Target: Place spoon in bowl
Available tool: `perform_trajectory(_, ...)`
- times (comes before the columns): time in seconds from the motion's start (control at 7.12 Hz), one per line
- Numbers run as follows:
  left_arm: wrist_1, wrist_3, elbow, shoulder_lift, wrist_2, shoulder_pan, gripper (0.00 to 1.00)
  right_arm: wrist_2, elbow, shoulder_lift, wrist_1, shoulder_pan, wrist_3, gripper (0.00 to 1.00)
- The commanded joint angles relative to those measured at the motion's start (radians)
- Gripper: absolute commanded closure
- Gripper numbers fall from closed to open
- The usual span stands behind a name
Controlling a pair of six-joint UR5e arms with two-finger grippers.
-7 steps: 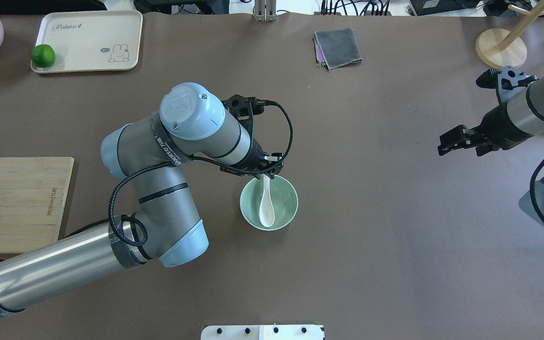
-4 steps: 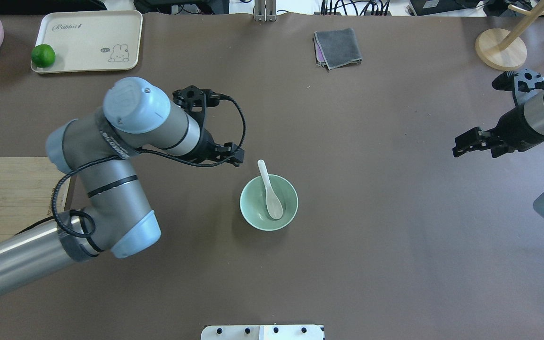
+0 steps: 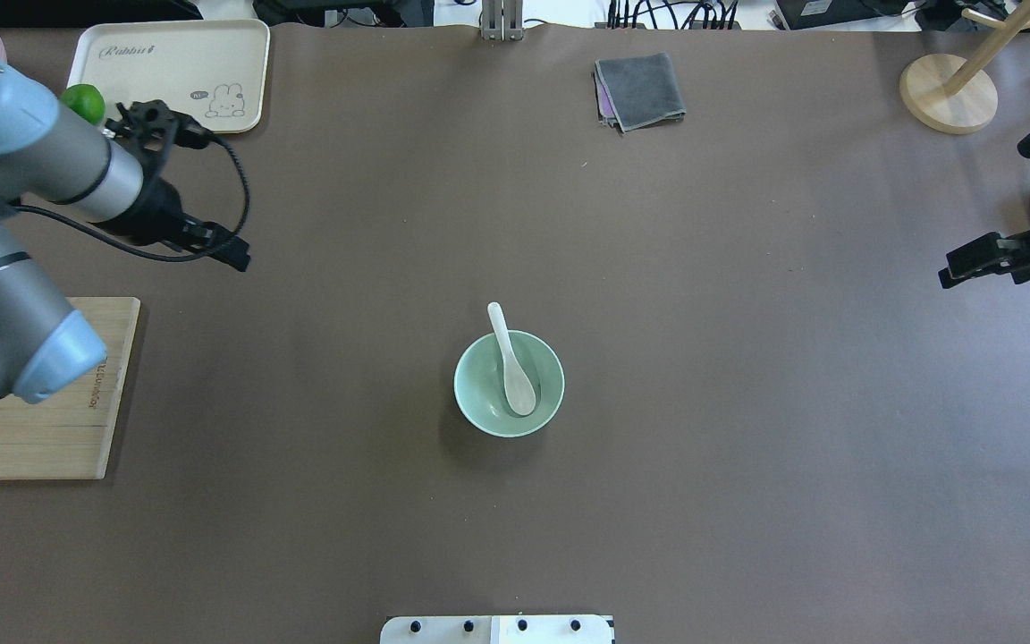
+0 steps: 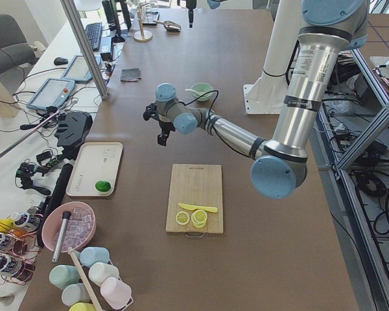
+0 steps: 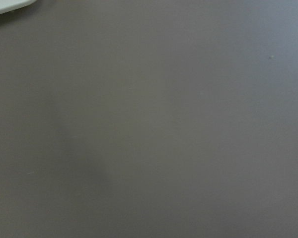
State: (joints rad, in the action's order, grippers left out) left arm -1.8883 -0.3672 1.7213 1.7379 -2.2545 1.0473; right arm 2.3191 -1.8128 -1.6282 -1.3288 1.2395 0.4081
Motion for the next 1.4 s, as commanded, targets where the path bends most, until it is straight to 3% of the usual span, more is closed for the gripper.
perform_trajectory(0.0, 0.001, 0.312, -0.009, -0.205, -0.075, 0.205, 0.02, 0.051, 0.110, -0.015, -0.004, 0.174, -0.243, 0.00)
perform_trajectory(0.28, 0.001, 0.355, -0.017, -0.314, -0.092, 0.293, 0.02, 0.051, 0.148, -0.042, -0.004, 0.286, -0.388, 0.00)
perform_trajectory(0.84, -0.017, 0.359, -0.048, -0.322, -0.099, 0.344, 0.02, 0.051, 0.141, -0.088, 0.008, 0.336, -0.430, 0.00)
perform_trajectory(1.12, -0.047, 0.369, -0.045, -0.327, -0.209, 0.387, 0.02, 0.062, 0.142, -0.087, 0.007, 0.336, -0.422, 0.00)
perform_trajectory(1.26, -0.043, 0.366, -0.054, -0.328, -0.208, 0.387, 0.02, 0.074, 0.142, -0.081, 0.008, 0.336, -0.423, 0.00)
